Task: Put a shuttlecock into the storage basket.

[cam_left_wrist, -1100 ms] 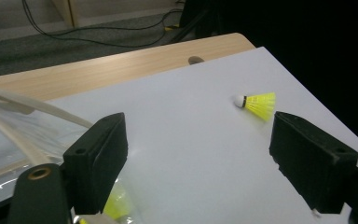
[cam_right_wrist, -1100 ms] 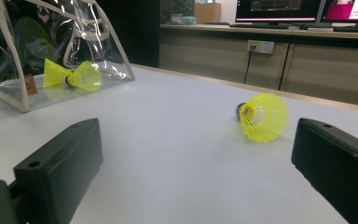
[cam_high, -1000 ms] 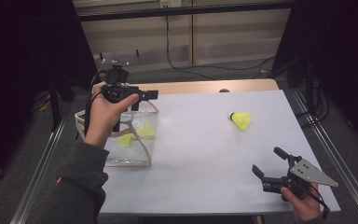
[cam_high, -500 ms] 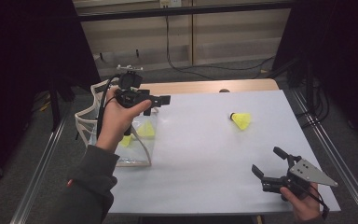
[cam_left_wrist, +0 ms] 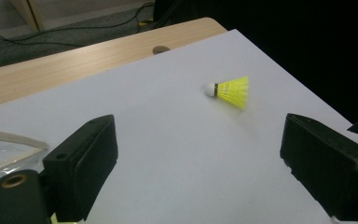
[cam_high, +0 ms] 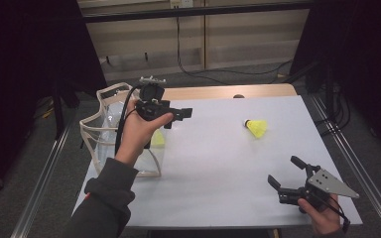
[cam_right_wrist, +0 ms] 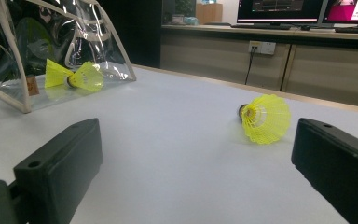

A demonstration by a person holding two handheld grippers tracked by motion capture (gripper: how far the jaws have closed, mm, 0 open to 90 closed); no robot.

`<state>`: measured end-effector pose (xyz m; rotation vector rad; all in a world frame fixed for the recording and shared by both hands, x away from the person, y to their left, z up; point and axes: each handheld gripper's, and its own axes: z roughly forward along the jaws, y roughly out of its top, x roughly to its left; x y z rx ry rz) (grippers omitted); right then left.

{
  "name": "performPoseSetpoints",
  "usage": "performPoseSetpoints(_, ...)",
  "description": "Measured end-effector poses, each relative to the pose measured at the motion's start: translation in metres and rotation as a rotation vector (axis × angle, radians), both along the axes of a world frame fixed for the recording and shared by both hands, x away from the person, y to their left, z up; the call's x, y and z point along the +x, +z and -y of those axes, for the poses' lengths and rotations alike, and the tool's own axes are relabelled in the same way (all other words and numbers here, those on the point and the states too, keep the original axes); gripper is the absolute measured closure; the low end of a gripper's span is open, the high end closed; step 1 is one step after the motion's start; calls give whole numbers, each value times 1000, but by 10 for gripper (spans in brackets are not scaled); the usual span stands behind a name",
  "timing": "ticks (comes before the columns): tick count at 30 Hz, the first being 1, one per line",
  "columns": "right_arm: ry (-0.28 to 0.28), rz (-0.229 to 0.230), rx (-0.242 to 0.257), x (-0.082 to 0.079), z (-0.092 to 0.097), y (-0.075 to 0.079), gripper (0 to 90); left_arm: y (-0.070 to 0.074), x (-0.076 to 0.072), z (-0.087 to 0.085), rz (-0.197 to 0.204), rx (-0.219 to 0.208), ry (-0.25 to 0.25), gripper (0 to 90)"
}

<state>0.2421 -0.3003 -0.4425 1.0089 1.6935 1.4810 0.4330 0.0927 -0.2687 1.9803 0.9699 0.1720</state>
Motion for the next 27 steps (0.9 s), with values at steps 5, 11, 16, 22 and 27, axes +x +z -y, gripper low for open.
performPoseSetpoints(5, 0, -1, 2, 0, 1, 0, 17, -7, -1, 9, 0, 2, -14, 106)
performPoseSetpoints(11, -2, -2, 2, 0, 1, -1, 17, -19, -1, 19, -10, -6, -35, 92)
performPoseSetpoints(16, -4, -1, 5, 0, 2, 0, 17, -29, -2, 28, -10, -10, -47, 85)
performPoseSetpoints(22, -4, -1, 4, -1, 2, 0, 17, -38, -3, 37, -9, -5, -65, 73)
performPoseSetpoints(27, -3, -1, 1, -1, 2, 0, 17, -48, -5, 44, -14, -7, -79, 66)
